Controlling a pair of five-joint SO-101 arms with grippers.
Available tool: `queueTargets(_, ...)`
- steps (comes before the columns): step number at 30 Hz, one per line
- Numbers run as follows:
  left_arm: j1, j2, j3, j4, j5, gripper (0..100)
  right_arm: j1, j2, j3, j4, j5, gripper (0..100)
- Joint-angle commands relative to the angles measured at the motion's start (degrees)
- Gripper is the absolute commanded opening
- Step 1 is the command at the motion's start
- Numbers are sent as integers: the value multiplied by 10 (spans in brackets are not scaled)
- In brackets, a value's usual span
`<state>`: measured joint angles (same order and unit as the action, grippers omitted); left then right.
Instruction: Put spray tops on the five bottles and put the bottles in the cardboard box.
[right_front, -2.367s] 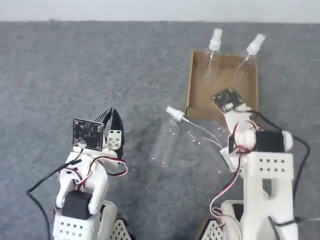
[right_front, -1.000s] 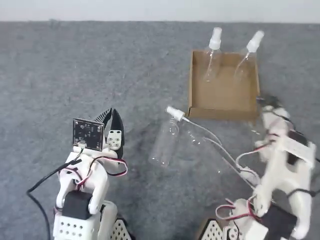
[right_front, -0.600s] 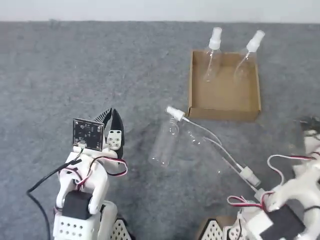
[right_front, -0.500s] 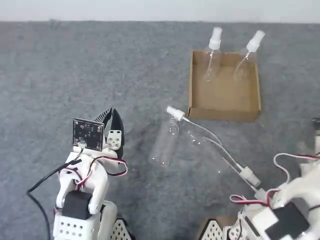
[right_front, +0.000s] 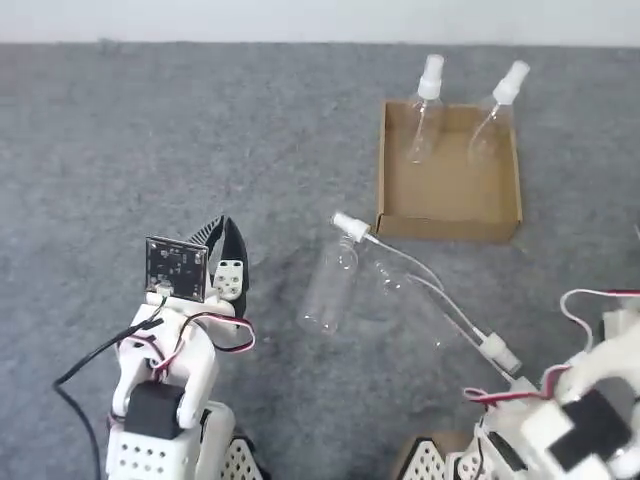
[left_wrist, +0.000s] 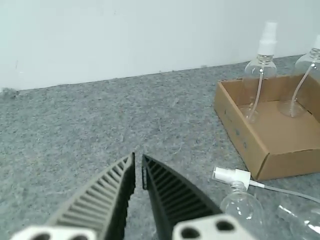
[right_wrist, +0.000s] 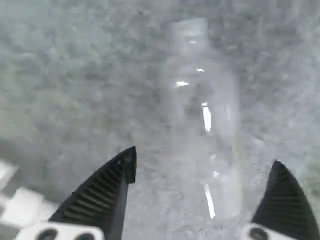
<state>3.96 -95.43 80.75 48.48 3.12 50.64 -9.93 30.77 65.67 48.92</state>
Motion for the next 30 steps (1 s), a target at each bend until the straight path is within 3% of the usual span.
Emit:
queueTargets(1,2,-4,-3,-14,-1,12,-51,-108,-41,87,-5,293)
queueTargets(6,-1,-6,-3,-14,-1,12,-148,-233,39,197,54,246)
queueTargets(11,-1,-7,-3,-14,-1,12,-205,-331,194,209,120,246)
queueTargets(16,-1,-7,-3,-14,-1,12,-202,-378,268,239,206,246)
queueTargets(30,-1,-6,-3,-14,-1,12,-182,-379,378,151,248,242)
